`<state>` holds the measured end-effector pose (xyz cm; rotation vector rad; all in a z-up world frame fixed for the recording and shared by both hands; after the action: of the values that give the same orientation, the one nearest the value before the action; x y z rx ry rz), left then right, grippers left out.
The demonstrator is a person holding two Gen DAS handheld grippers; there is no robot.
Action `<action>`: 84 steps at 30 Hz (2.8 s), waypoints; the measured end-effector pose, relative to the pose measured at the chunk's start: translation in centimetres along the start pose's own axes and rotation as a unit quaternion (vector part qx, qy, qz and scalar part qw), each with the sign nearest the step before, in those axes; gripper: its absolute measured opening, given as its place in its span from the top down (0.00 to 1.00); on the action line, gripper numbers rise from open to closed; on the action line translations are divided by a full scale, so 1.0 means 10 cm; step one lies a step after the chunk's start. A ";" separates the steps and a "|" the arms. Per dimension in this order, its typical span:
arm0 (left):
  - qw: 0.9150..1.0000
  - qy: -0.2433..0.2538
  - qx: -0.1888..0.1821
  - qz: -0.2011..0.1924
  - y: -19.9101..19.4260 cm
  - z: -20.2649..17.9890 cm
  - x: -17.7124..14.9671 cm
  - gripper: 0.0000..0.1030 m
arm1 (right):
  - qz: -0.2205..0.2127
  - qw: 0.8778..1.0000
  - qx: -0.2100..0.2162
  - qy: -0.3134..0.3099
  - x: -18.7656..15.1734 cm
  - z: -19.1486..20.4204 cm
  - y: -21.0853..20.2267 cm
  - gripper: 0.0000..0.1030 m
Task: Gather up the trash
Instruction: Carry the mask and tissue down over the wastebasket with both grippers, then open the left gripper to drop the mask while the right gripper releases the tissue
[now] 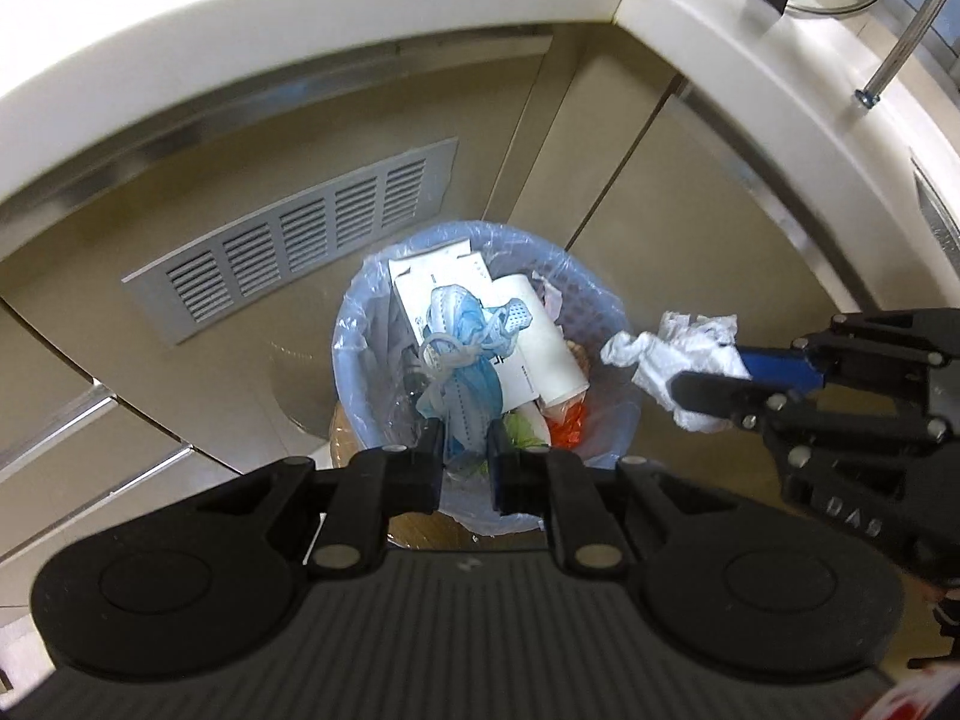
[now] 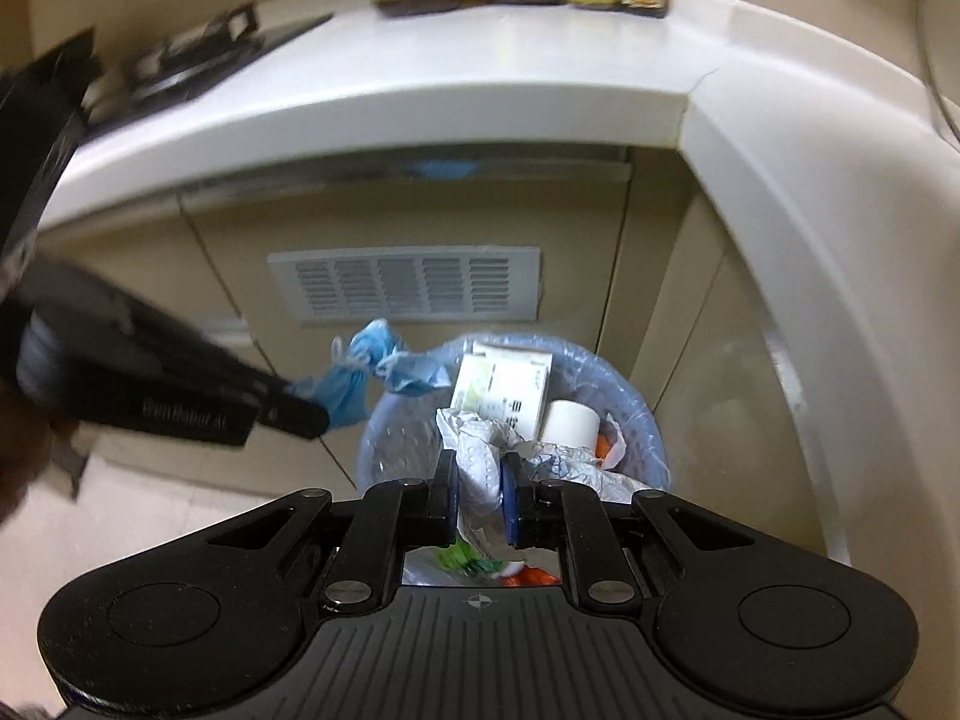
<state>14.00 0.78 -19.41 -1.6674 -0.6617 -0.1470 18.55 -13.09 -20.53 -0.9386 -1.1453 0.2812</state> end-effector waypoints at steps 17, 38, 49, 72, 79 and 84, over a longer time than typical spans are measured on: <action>0.998 0.015 -0.023 0.049 0.65 -0.08 -0.07 0.88 | 0.067 0.994 0.020 -0.089 -0.48 -0.02 0.63 0.86; 0.996 0.023 -0.059 0.070 1.04 -0.11 -0.09 0.88 | 0.095 0.990 0.010 -0.103 -0.65 -0.14 1.07 0.86; 0.994 0.040 -0.045 0.087 1.28 -0.18 -0.11 0.88 | 0.099 0.991 0.013 -0.094 -0.67 -0.18 1.20 0.86; 0.997 0.023 -0.053 0.048 1.00 -0.20 -0.07 0.73 | 0.104 0.991 0.040 -0.073 -0.76 -0.18 1.45 0.85; 0.998 0.014 -0.052 0.031 0.85 -0.14 -0.04 0.72 | 0.082 0.995 0.025 -0.049 -0.70 -0.22 1.28 0.57; 0.998 -0.001 -0.057 0.019 0.72 -0.11 -0.01 0.70 | 0.073 0.996 0.021 -0.037 -0.68 -0.24 1.14 0.56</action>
<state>17.75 -0.78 -25.43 -1.7879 -0.6325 -0.1589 20.64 -11.62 -33.76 -0.9834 -1.1368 0.4591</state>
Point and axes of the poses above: each gripper's, at about its wrist camera, not at the fingertips, and y roughly the way its jaws point, z to its left, x to its top, the point moved 7 cm from there along y, roughly the way its jaws point, and after that the axes turned 1 degree about x, right-handed, at the moved point
